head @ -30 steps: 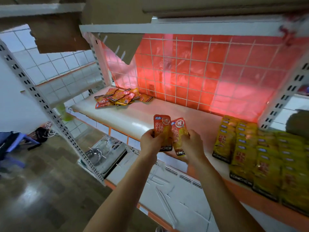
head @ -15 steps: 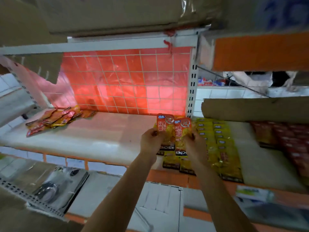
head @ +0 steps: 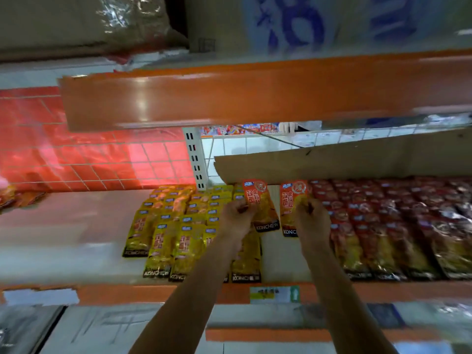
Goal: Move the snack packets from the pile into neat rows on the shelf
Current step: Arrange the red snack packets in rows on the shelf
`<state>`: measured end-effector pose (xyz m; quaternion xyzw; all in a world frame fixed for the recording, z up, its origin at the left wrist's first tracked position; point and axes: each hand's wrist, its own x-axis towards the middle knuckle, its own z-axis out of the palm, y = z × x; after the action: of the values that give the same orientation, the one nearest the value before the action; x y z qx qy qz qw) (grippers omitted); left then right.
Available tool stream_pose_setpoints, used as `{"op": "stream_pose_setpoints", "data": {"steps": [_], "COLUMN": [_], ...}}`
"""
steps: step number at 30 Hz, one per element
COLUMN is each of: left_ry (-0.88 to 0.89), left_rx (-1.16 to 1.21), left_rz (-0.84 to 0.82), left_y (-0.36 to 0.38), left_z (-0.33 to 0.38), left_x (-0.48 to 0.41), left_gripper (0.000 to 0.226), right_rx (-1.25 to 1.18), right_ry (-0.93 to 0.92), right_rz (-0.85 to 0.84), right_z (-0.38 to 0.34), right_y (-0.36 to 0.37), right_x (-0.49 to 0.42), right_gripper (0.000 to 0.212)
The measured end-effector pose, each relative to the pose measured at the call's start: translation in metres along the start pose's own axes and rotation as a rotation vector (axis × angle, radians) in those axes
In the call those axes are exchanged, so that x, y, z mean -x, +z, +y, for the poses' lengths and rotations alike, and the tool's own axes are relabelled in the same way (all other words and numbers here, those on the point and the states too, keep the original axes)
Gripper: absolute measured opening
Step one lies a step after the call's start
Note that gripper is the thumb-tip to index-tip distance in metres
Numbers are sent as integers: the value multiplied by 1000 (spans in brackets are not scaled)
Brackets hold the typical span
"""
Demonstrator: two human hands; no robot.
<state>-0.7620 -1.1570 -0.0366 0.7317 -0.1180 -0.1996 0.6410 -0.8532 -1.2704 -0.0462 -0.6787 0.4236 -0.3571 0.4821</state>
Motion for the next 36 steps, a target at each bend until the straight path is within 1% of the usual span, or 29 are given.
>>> {"op": "stream_pose_setpoints", "data": {"steps": [2,5,8,10,11,15,21,25,27,29,31,34,36], "left_ry": [58,109,121,108,96,79,172,195,243,321,346,223,206], "left_rx": [-99,-240,-293,-306,-326,-416,-640,-691,-724,-670,-549,-304,-272], "left_rz": [-3,9,18,12,4,-1,-7,-14,19,68,49,-100,-130], "left_y": [23,53,79,94,100,113,116,116,116,118,122,126,125], "left_z": [-3,-6,-11,-16,-16,-22,-20,-22,-24,-21,-16,-12,-16], "left_x": [-2,-9,-16,-20,-20,-22,-19,-21,-21,-18,-11,-3,-4], "left_gripper": [4,15,23,28,28,29,34,33,37,33,31,37,45], "right_rx": [21,4,-23,-38,-40,-33,-35,-12,-1,9,36,85,152], "right_ry": [-11,46,56,70,76,102,86,75,63,42,33,9,-42], "right_rz": [67,124,141,136,127,134,60,4,-20,-48,-81,-146,-168], "right_z": [10,20,29,35,38,45,37,35,37,36,34,28,24], "right_y": [-22,-50,-70,-81,-84,-93,-95,-88,-84,-82,-79,-75,-74], "right_x": [-13,-28,-38,-42,-44,-50,-49,-48,-49,-49,-48,-44,-41], "right_gripper": [6,20,28,31,29,34,36,38,38,39,39,40,39]}}
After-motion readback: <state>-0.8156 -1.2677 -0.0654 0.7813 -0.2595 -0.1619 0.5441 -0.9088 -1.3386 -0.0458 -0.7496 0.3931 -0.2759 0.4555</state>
